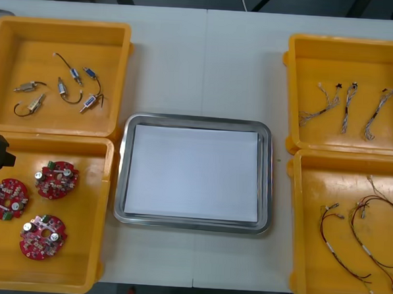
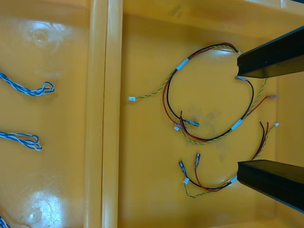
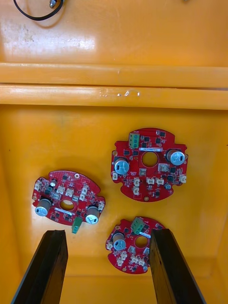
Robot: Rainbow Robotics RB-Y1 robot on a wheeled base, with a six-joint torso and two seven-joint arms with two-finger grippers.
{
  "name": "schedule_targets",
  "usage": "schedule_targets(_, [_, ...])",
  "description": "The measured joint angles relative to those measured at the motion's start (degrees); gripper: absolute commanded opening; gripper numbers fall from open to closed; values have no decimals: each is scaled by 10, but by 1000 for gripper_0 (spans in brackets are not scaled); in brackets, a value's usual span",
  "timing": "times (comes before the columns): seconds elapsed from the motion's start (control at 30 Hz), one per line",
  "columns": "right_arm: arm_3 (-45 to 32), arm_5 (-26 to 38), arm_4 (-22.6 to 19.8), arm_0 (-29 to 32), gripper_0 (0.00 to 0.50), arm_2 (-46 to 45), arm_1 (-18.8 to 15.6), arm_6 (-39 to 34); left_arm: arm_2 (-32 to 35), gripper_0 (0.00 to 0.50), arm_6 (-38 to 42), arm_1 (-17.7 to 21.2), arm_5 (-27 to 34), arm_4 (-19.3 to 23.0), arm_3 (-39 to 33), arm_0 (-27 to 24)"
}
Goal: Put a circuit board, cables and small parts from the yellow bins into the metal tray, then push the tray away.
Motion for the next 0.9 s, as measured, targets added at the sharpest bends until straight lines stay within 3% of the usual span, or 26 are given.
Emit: schedule_targets(0.9, [0, 0, 0, 0, 500, 0, 0, 0, 0, 500, 0, 0, 0, 0, 0, 0])
